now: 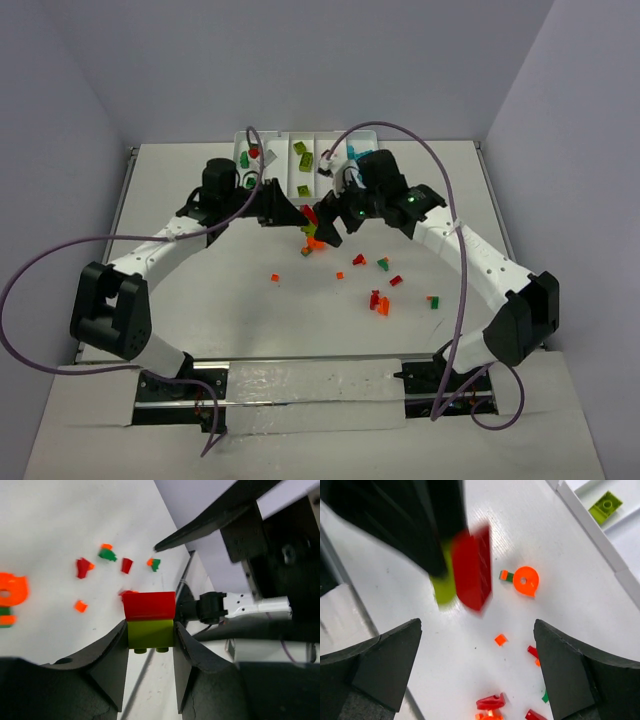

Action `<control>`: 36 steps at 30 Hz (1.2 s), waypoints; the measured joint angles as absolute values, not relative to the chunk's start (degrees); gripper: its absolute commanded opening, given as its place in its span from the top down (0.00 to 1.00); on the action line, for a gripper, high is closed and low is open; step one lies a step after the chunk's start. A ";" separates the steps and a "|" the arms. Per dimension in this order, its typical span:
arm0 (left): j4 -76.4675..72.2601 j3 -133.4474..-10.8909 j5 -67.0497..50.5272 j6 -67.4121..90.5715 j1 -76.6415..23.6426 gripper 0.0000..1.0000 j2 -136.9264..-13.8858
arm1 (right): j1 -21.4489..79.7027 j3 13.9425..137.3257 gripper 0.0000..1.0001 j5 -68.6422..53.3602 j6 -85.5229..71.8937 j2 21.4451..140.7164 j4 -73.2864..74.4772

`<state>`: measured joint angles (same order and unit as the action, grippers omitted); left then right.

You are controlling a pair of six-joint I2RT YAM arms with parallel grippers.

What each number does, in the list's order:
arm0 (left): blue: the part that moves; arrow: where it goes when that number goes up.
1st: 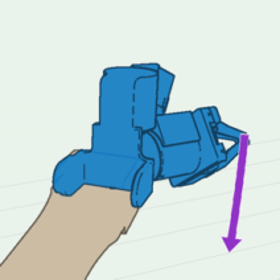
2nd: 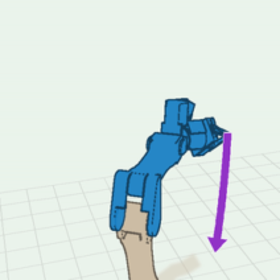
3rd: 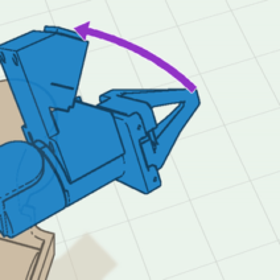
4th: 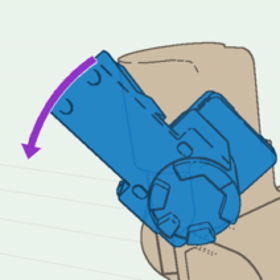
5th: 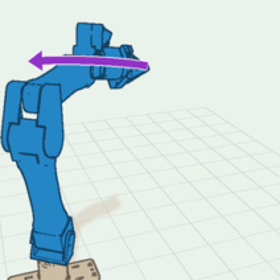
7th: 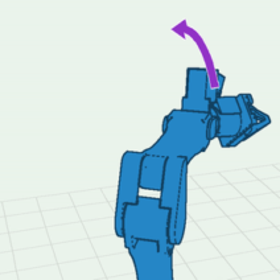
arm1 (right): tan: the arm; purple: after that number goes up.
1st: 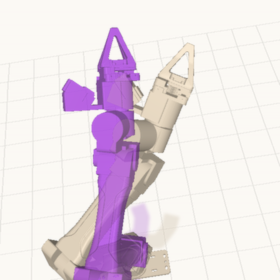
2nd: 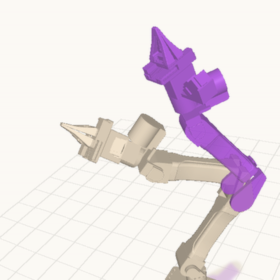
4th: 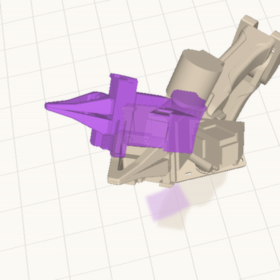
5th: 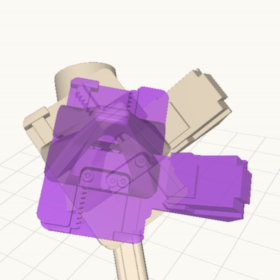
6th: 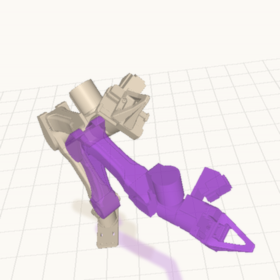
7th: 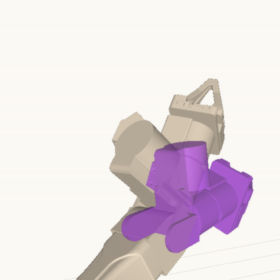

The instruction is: Sort the legos into containers by color

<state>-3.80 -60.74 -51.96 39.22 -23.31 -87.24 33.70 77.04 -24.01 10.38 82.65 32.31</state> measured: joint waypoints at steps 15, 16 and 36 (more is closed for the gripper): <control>3.63 -62.61 -62.06 20.92 -21.10 1.00 -82.09 | 25.75 81.54 0.04 -55.08 11.55 85.07 38.69; 4.08 -62.61 -62.40 20.16 -21.28 1.00 -81.95 | 26.20 81.54 0.06 -55.68 11.47 85.52 38.74; 10.34 -62.61 -65.16 12.84 -27.71 1.00 -81.54 | 27.80 81.54 0.43 -60.90 9.12 88.53 37.81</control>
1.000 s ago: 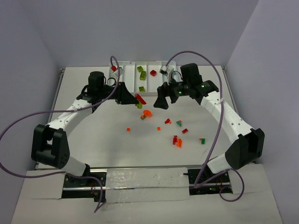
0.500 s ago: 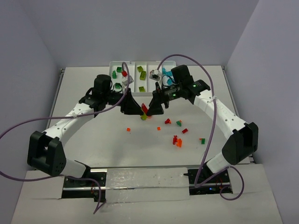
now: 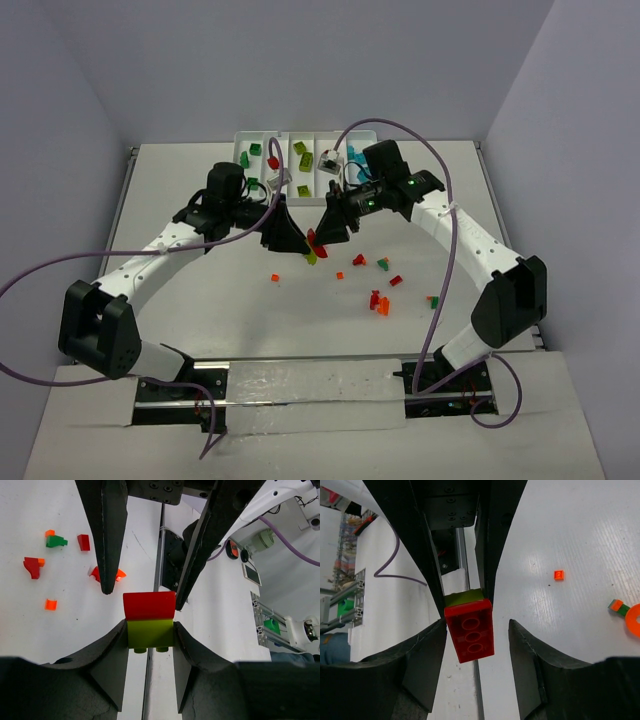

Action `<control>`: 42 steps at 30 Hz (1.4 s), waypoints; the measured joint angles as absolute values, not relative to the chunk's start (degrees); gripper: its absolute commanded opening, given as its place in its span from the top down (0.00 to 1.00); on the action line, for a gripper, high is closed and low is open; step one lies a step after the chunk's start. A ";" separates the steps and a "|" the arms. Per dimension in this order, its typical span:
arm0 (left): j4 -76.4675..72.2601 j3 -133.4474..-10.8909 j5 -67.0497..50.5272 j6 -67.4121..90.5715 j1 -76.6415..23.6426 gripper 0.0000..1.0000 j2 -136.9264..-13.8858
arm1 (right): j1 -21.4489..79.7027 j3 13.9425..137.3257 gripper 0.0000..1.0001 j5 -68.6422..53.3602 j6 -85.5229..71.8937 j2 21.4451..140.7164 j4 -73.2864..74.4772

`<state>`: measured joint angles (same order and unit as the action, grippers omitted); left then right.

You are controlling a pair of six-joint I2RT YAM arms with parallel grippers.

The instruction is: Sort the legos into containers by color

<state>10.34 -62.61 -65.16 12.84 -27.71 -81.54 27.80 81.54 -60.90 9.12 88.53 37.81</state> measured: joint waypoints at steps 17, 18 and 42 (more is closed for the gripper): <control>13.23 -62.41 -63.06 8.43 -27.59 1.00 -80.55 | 25.80 88.41 1.00 -62.87 12.53 93.16 45.04; 14.52 -62.10 -62.80 7.30 -27.62 1.00 -80.22 | 24.58 90.29 1.00 -62.96 12.43 94.23 45.21; 11.83 -73.24 -31.36 12.41 -22.50 1.00 -86.79 | 19.35 110.37 1.00 -16.48 6.26 123.12 23.87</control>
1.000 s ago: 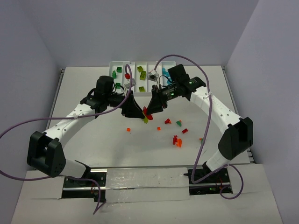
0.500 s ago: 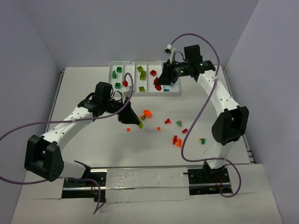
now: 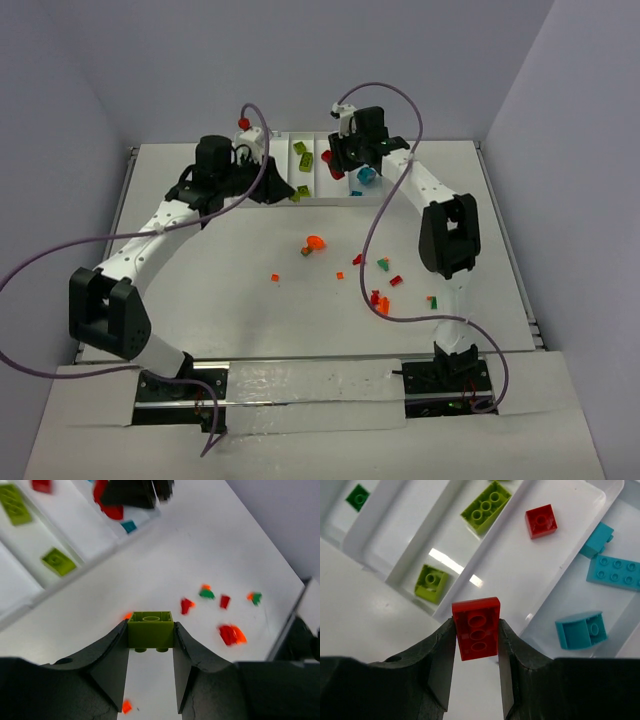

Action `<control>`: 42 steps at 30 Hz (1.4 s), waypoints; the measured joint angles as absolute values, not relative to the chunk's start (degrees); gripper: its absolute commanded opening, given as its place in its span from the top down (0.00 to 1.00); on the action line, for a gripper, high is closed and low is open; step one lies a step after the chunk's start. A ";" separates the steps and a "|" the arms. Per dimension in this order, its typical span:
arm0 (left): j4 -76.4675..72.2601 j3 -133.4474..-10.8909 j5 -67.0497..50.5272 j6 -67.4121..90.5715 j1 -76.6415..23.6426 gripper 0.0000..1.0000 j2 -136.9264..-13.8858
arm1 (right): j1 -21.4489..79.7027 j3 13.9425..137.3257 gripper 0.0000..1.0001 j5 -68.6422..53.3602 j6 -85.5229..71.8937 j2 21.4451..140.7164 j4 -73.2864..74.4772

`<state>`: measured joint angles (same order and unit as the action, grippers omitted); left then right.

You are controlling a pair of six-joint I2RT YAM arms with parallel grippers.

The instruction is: Sort the legos into containers by color

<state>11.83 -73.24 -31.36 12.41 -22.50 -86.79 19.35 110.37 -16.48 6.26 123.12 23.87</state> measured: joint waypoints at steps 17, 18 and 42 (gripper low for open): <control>0.93 -90.12 -6.84 16.28 -22.80 1.00 -110.05 | 20.01 120.03 0.23 -9.49 4.65 135.06 21.83; 0.18 -90.61 -6.47 16.18 -22.86 1.00 -111.46 | 20.01 120.03 0.22 -9.49 4.39 135.06 21.77; -4.30 -105.62 3.08 10.85 -25.76 0.97 -134.74 | 15.73 90.51 0.00 -14.20 2.66 93.43 20.51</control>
